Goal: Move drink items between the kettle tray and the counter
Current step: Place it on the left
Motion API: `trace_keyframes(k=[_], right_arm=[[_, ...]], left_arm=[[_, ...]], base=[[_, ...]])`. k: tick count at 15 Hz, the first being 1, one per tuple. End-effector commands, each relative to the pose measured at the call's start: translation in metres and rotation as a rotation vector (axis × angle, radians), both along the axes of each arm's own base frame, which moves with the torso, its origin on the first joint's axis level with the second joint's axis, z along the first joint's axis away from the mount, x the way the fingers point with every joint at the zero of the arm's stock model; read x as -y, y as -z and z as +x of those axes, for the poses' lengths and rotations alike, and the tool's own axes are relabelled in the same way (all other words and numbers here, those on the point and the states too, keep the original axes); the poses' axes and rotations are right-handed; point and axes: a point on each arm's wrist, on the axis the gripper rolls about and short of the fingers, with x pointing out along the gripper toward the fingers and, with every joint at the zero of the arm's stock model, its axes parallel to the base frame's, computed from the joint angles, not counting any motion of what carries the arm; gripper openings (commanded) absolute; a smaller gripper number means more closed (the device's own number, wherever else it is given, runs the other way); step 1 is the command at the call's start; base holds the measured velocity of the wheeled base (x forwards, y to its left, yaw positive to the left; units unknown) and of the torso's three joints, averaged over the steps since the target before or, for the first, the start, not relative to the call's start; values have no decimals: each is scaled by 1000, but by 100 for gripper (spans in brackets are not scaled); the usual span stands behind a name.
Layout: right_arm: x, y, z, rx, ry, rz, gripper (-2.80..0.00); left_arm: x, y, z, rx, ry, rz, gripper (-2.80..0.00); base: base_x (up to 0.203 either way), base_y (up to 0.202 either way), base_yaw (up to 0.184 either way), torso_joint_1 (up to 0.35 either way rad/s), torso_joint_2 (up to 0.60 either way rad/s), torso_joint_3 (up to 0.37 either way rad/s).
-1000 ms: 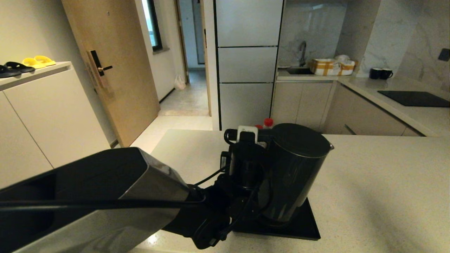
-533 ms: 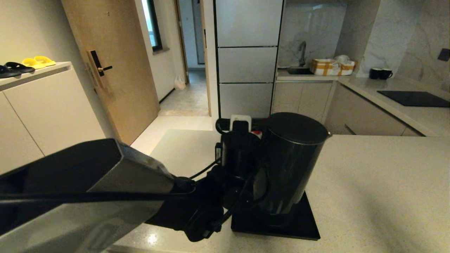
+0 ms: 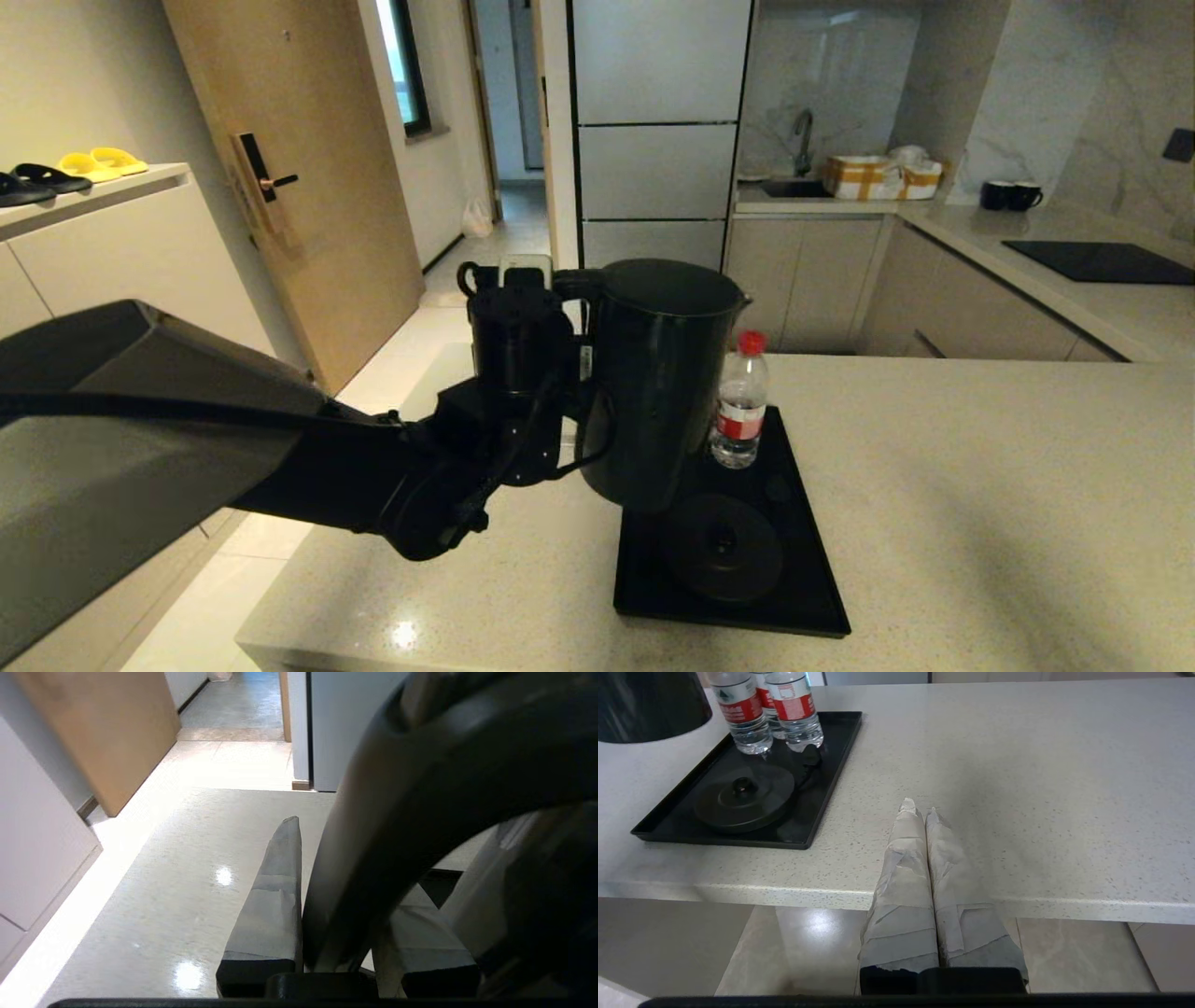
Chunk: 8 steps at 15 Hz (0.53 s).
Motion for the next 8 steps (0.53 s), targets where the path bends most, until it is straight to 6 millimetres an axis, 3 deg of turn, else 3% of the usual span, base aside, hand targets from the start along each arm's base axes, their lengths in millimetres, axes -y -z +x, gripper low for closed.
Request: trace_keyframes(k=[1,6,8], right_arm=[[0,0,0,-1,0,0,-280],[0,0,0,-1,0,0,-280],[0,0,0,-1,0,0,-280]], left_arm=[[-39,-10,4,2,-53,-6,-280],[-95,0,21,-37,-142,-20,-280],[-103,8,24,-60,-145,-28,-280]], base=[[0,0,0,0,0,0],[0,0,0,0,0,0],[0,0,0,0,0,0]])
